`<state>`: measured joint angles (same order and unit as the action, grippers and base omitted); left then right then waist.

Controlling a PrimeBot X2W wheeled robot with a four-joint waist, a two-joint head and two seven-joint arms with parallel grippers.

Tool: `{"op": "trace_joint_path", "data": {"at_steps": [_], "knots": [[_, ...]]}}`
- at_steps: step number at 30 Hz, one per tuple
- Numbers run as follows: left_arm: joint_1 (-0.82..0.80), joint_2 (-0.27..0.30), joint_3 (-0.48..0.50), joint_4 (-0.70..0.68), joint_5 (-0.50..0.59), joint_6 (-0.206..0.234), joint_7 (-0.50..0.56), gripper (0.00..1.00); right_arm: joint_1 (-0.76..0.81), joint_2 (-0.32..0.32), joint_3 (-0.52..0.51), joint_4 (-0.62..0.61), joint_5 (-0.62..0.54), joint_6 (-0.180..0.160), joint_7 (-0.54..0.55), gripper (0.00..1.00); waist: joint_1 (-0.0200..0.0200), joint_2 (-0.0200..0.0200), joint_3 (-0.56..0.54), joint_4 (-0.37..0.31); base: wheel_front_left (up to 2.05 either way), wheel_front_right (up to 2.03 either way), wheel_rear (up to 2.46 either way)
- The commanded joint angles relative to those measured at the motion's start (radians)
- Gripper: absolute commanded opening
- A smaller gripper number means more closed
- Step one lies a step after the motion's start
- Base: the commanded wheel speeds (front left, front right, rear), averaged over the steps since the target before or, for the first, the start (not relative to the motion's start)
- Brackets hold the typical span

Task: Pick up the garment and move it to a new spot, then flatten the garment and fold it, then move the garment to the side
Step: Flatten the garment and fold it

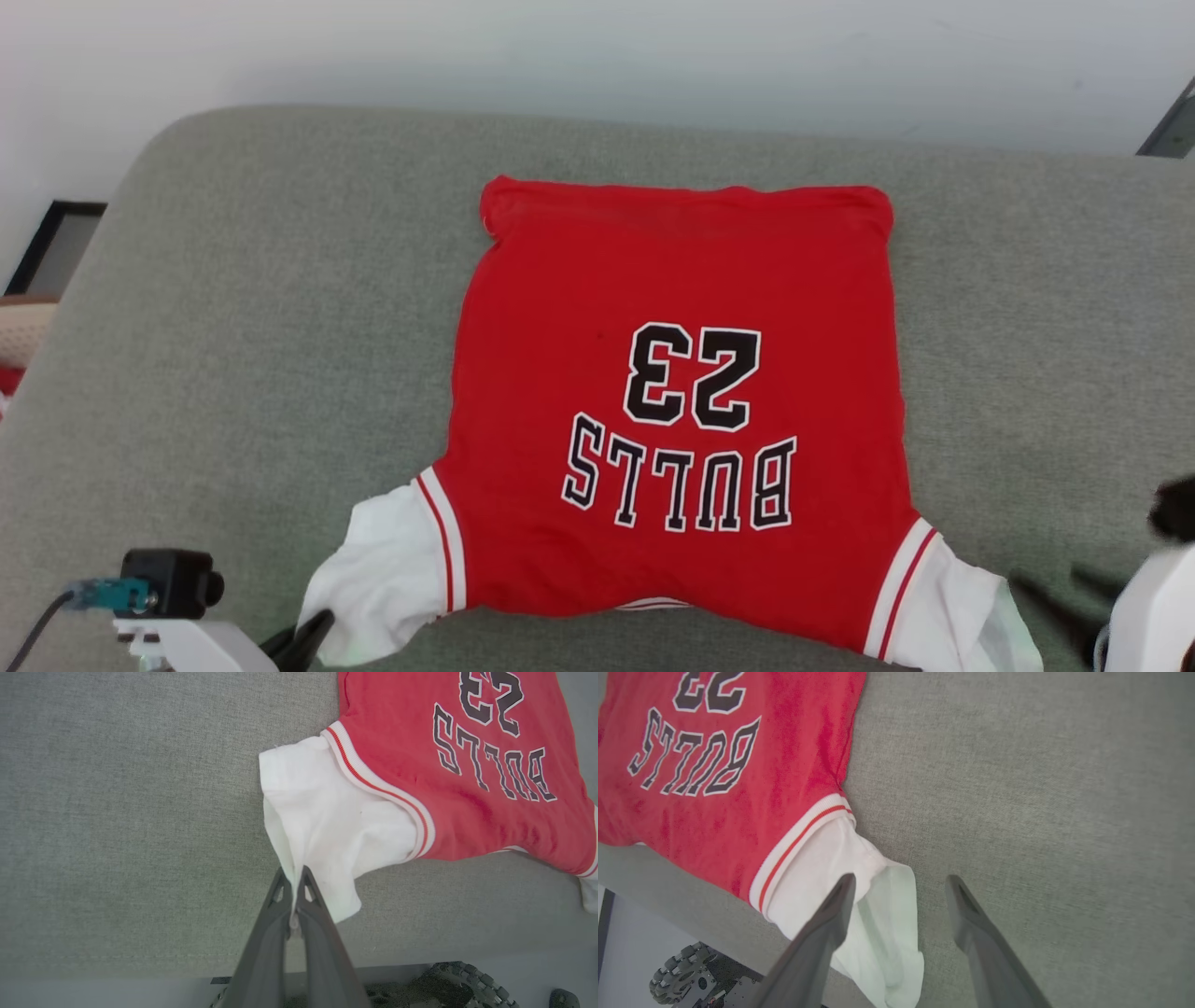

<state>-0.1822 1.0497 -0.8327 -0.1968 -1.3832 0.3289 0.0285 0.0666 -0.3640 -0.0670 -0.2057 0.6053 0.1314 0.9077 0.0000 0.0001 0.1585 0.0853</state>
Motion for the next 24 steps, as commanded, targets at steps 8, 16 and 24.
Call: {"op": "trace_joint_path", "data": {"at_steps": [8,16,24], "knots": [[-0.064,-0.034,0.007,0.002,0.043,-0.033,-0.007,0.00,-0.314,0.031,0.008,0.007,-0.159,-0.002,-0.153,1.00,0.0000,-0.0001,0.080,0.044,0.00,0.00,0.00],[-0.128,-0.076,-0.005,0.019,0.082,-0.069,0.008,0.00,-0.628,0.025,0.061,0.321,-0.253,-0.002,-0.330,1.00,0.0000,-0.0001,0.148,0.099,0.00,0.00,0.00],[-0.200,-0.137,-0.027,0.063,0.118,-0.117,0.031,0.00,-0.899,0.002,0.109,0.714,-0.285,-0.002,-0.345,1.00,0.0000,-0.0001,0.212,0.178,0.00,0.00,0.00]]}}
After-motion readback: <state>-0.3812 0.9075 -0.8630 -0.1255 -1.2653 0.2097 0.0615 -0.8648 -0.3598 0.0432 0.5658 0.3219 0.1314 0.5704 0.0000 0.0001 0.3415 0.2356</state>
